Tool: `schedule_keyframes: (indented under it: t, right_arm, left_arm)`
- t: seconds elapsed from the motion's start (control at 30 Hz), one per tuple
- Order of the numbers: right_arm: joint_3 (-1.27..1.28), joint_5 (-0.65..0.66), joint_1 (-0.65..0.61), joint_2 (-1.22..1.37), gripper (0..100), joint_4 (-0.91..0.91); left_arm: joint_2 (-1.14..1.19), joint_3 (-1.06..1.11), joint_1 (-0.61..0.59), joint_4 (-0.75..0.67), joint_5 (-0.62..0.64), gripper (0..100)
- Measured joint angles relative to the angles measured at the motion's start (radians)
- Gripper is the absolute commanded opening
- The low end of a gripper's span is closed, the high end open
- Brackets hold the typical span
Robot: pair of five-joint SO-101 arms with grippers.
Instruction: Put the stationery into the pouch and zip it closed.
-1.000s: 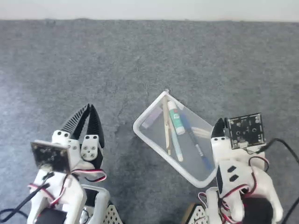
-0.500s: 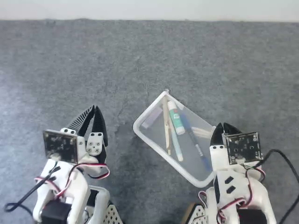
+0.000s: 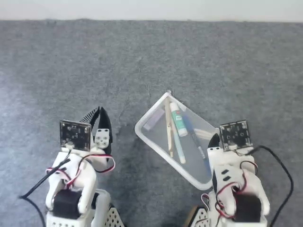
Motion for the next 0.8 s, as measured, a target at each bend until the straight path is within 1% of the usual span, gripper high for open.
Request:
schedule_keyframes:
  t: [0.13,0.3,0.43,0.53,0.63,0.7,0.8]
  right_arm:
    - [0.075,0.000,0.002,0.005,2.0,0.000]
    - [0.121,0.000,0.000,0.003,2.0,0.000]
    - [0.167,0.000,0.000,0.002,2.0,0.000]
    - [0.221,0.000,0.000,0.003,2.0,0.000]
    - [0.275,0.000,0.003,0.000,2.0,-0.002]
    - [0.307,0.000,0.006,0.000,2.0,-0.023]
    - [0.354,0.000,0.008,0.000,2.0,-0.083]
  left_arm:
    - [0.000,0.083,-0.084,-0.074,-0.003,1]
    - [0.011,0.167,-0.147,-0.160,-0.009,1]
    - [0.009,0.232,-0.149,-0.204,-0.014,1]
    - [0.009,0.304,-0.149,-0.279,-0.089,1]
    - [0.009,0.364,-0.149,-0.339,-0.129,1]
    - [0.009,0.382,-0.149,-0.351,-0.137,3]
    - [0.009,0.388,-0.149,-0.353,-0.140,8]
